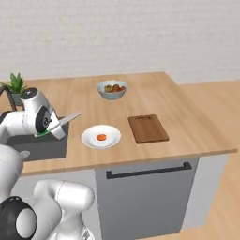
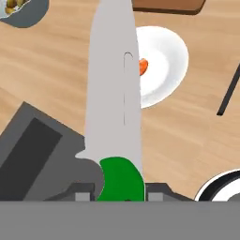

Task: Pick up the knife from the drawer and place it on the cutting board. Then place the meat from the plate to the cutting board.

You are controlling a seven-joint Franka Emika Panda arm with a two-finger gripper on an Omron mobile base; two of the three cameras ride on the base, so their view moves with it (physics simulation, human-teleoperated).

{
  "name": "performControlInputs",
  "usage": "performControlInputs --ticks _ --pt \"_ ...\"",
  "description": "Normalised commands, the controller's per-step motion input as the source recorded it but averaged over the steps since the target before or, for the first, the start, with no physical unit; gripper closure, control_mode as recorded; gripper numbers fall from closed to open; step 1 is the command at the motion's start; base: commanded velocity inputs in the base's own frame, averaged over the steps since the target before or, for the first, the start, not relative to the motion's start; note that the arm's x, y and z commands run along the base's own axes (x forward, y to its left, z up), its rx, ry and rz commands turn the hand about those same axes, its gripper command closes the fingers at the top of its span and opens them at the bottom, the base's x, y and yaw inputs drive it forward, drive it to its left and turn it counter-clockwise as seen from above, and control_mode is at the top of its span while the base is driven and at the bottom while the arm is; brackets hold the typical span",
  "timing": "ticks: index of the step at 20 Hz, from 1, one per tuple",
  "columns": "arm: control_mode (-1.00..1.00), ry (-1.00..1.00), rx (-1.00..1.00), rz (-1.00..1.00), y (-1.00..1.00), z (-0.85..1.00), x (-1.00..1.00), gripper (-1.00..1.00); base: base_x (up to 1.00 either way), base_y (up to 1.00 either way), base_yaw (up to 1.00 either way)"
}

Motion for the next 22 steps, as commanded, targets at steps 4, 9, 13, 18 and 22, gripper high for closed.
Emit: performControlInputs --ticks 4,9,13,18,22 --pt "1.00 0.00 0.00 0.00 0.00 0.00 0.00 1.00 0.05 -1.00 -0.13" --pt "1.00 0.00 0.00 0.00 0.00 0.00 0.00 1.00 0.06 -1.00 0.03" --pt "1.00 0.00 0.00 0.00 0.00 0.00 0.00 1.00 0.06 -1.00 0.23" --pt "1.00 0.00 0.00 0.00 0.00 0.00 0.00 1.00 0.09 -0.46 0.42" --pt "1.00 0.00 0.00 0.00 0.00 0.00 0.00 1.00 0.00 0.00 0.42"
